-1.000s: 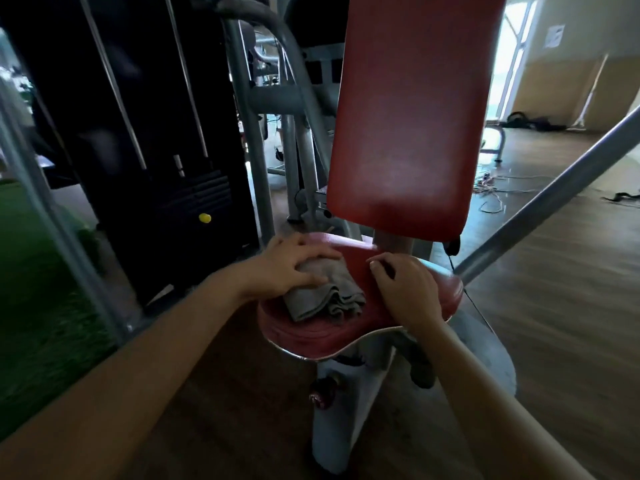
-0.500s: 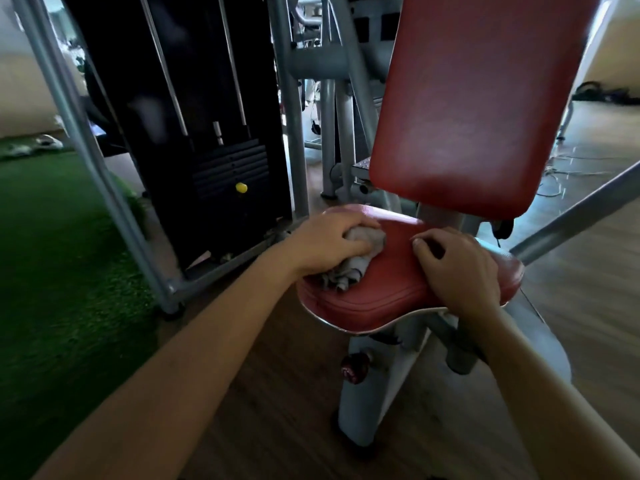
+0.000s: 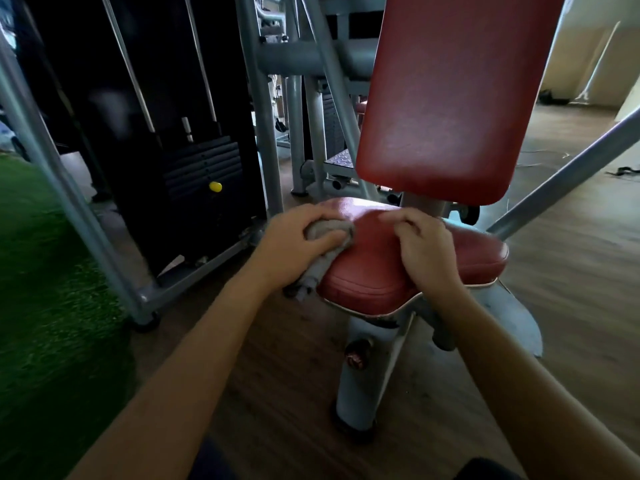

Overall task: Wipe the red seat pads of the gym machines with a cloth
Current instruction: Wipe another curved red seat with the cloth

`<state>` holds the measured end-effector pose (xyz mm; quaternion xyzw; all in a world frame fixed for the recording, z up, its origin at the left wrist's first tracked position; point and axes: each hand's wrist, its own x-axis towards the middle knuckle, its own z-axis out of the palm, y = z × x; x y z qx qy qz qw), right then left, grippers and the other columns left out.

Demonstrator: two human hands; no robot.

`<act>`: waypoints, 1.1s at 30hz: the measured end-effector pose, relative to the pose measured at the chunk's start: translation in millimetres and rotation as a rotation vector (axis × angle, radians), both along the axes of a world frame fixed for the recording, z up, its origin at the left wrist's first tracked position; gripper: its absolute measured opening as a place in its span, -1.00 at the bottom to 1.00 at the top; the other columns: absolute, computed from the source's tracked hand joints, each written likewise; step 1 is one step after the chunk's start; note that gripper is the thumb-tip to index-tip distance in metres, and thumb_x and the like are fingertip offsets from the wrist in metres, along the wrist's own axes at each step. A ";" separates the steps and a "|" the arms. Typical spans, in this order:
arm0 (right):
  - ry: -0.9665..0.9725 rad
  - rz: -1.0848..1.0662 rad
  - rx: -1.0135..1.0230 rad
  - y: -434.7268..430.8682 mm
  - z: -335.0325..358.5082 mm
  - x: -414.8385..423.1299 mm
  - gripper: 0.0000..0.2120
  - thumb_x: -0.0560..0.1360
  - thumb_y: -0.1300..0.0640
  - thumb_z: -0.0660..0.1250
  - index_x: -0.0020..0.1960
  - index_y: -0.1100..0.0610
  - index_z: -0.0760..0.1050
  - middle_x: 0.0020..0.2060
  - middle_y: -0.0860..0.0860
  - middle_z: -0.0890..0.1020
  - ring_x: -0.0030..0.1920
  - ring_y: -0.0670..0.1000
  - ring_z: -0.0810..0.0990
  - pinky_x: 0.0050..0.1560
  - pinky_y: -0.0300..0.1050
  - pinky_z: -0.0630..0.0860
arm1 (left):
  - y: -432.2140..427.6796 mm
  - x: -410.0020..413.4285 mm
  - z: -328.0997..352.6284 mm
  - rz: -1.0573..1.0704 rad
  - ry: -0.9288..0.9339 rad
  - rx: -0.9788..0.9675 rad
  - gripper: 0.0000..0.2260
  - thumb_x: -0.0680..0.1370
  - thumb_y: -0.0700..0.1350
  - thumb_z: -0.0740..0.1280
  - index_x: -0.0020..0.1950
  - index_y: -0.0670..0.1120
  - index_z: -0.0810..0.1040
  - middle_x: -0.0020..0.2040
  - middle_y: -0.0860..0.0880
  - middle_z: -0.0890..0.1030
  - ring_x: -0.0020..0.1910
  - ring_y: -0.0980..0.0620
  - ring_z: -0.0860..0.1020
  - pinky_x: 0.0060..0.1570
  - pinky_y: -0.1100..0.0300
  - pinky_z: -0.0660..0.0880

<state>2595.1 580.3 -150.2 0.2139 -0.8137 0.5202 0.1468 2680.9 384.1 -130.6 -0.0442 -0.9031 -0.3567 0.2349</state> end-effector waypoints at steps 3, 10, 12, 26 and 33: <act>0.054 -0.079 0.144 -6.0 -6.5 8.5 -0.77 0.61 0.06 0.23 0.08 -0.15 0.64 0.08 -0.21 0.67 0.14 -0.11 0.58 0.23 -0.04 0.42 | -10.6 47.8 -35.8 0.128 0.201 0.183 -0.82 0.57 -0.08 0.43 0.17 0.05 0.63 0.09 0.19 0.63 0.14 0.21 0.58 0.16 0.28 0.51; 0.065 -0.059 0.233 -6.0 -7.8 8.6 -0.76 0.60 -0.06 0.18 0.07 -0.19 0.63 0.16 -0.21 0.64 0.22 -0.05 0.53 0.34 0.12 0.36 | 72.3 82.8 -95.8 0.288 0.464 0.202 -0.77 0.52 0.07 0.43 0.14 0.05 0.61 0.17 0.13 0.57 0.14 0.07 0.59 0.10 0.22 0.56; 0.062 -0.057 0.228 -6.4 -9.0 9.7 -0.72 0.56 -0.11 0.15 0.05 -0.20 0.64 0.16 -0.20 0.64 0.23 -0.04 0.52 0.33 0.13 0.35 | 75.6 75.2 -100.2 0.332 0.544 0.099 -0.75 0.52 0.08 0.43 0.11 -0.03 0.65 0.13 0.12 0.58 0.10 0.03 0.60 0.07 0.19 0.57; 0.055 -0.068 0.253 -8.4 -6.8 9.9 -0.67 0.54 -0.14 0.11 0.05 -0.19 0.64 0.21 -0.20 0.61 0.24 -0.01 0.49 0.28 0.06 0.31 | 67.9 66.0 -93.1 0.415 0.515 0.122 -0.75 0.55 0.04 0.41 0.10 -0.10 0.68 0.07 0.03 0.65 0.07 0.07 0.62 0.02 0.09 0.60; 0.044 -0.078 0.261 -9.7 -5.9 12.2 -0.62 0.51 -0.16 0.08 0.07 -0.16 0.65 0.22 -0.19 0.61 0.24 0.02 0.49 0.27 0.04 0.29 | 79.3 73.3 -85.6 0.380 0.478 0.048 -0.73 0.55 0.09 0.37 0.11 -0.05 0.67 0.09 0.06 0.64 0.08 0.07 0.60 0.05 0.14 0.58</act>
